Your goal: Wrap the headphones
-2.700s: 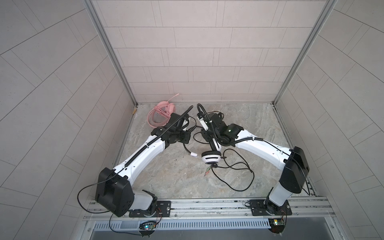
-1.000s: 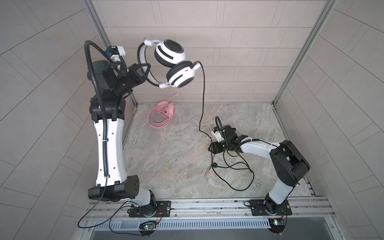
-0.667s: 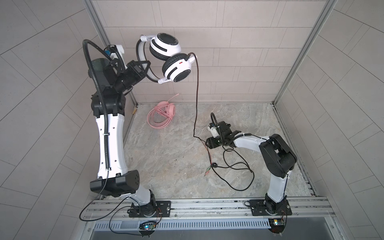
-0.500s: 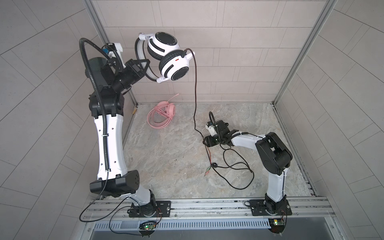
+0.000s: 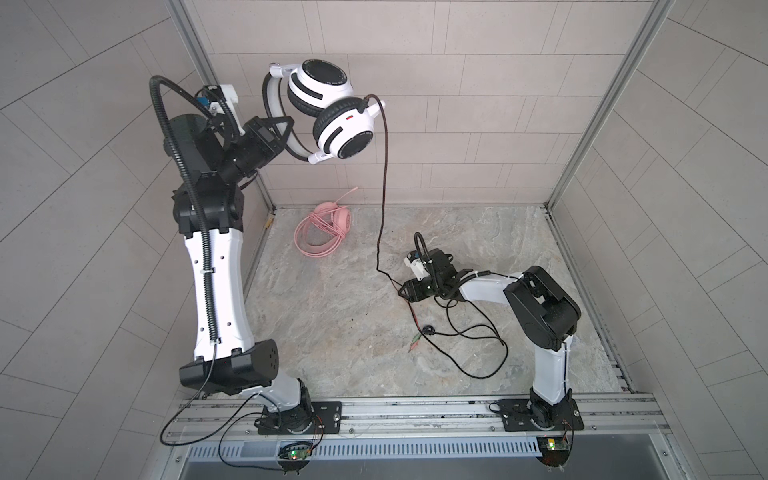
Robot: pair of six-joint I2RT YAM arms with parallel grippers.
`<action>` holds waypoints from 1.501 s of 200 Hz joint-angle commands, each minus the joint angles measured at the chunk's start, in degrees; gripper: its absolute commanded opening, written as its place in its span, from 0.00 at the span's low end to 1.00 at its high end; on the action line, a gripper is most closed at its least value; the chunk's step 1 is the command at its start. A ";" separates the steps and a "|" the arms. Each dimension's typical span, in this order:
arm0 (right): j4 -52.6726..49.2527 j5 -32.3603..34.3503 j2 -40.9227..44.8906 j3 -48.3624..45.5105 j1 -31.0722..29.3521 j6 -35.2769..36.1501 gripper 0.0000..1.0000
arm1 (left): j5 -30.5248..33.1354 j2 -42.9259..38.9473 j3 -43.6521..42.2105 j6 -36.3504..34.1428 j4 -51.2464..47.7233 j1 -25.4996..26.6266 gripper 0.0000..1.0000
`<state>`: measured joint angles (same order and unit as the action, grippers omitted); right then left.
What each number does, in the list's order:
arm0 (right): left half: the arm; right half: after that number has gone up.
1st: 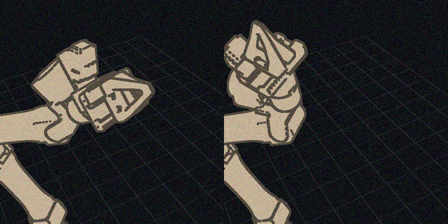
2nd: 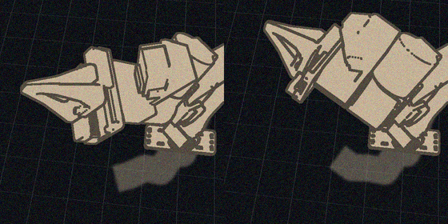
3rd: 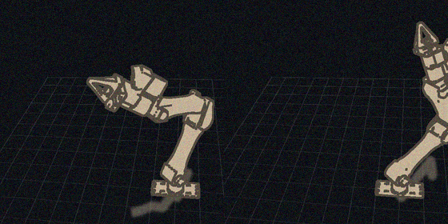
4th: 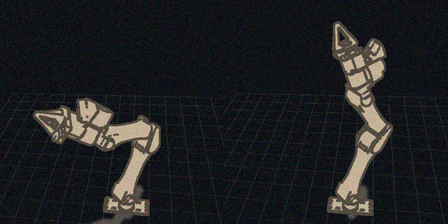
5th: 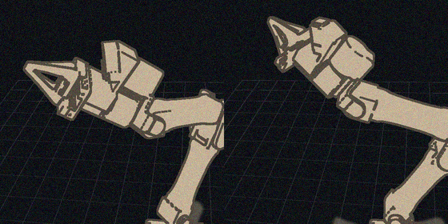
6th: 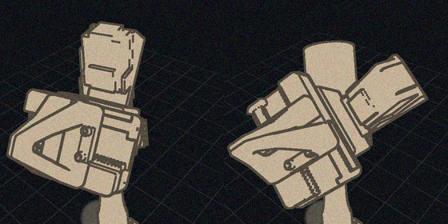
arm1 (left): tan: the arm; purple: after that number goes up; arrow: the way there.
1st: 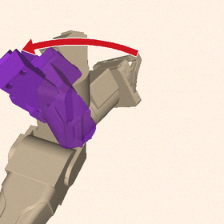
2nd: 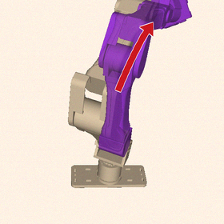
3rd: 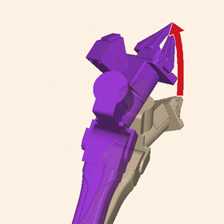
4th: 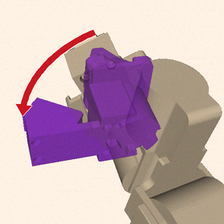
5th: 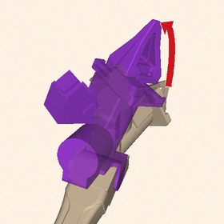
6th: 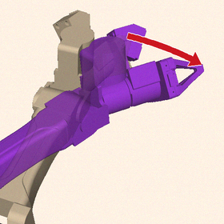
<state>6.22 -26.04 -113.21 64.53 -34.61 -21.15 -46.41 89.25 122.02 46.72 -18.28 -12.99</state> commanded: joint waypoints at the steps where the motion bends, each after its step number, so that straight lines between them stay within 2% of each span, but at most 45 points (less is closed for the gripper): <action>1: -0.26 -0.55 -2.87 0.05 -1.16 -1.45 0.47 | -0.68 -0.83 1.58 3.17 4.31 -0.45 0.00; 45: 0.21 -1.00 -1.40 -1.07 -1.10 -1.44 0.15 | -0.72 -1.18 0.24 2.27 3.31 -1.16 0.00; 91: 0.36 -0.76 5.14 -3.88 0.03 -1.48 0.00 | 0.44 -1.63 -2.76 2.19 4.51 -1.17 0.00; 124: -1.92 0.24 13.75 -6.96 2.56 -1.21 0.00 | 4.04 -3.10 -9.14 0.73 6.24 -1.07 0.00; 136: -5.99 1.19 17.10 -6.57 3.05 0.26 0.00 | 6.05 -3.92 -12.63 0.68 6.37 -0.77 0.00; 171: -22.27 9.20 25.13 -2.22 3.23 7.86 0.00 | 9.42 -6.25 -23.78 2.11 8.00 1.45 0.00; 190: -28.78 10.40 28.57 -0.31 3.15 10.77 0.00 | 13.37 -6.90 -27.33 1.63 7.26 2.41 0.00; 204: -31.72 10.84 29.96 0.52 2.53 13.21 0.00 | 17.11 -6.99 -27.80 0.99 4.56 3.24 0.00; 224: -39.67 16.29 30.84 4.65 -0.05 14.94 0.00 | 23.00 -6.98 -27.80 -1.74 2.34 4.96 0.00; 256: -45.28 21.90 32.80 9.36 -6.13 18.04 0.00 | 31.97 -6.62 -26.74 -4.87 0.18 9.02 0.00; 300: -50.10 25.03 32.96 17.69 -9.01 20.56 0.00 | 41.53 -4.46 -22.98 -21.39 -8.82 20.13 0.00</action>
<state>-38.89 -4.93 -82.61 78.17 -43.42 -3.81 -11.11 85.30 94.87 35.05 -24.47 2.07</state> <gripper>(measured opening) 0.048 0.083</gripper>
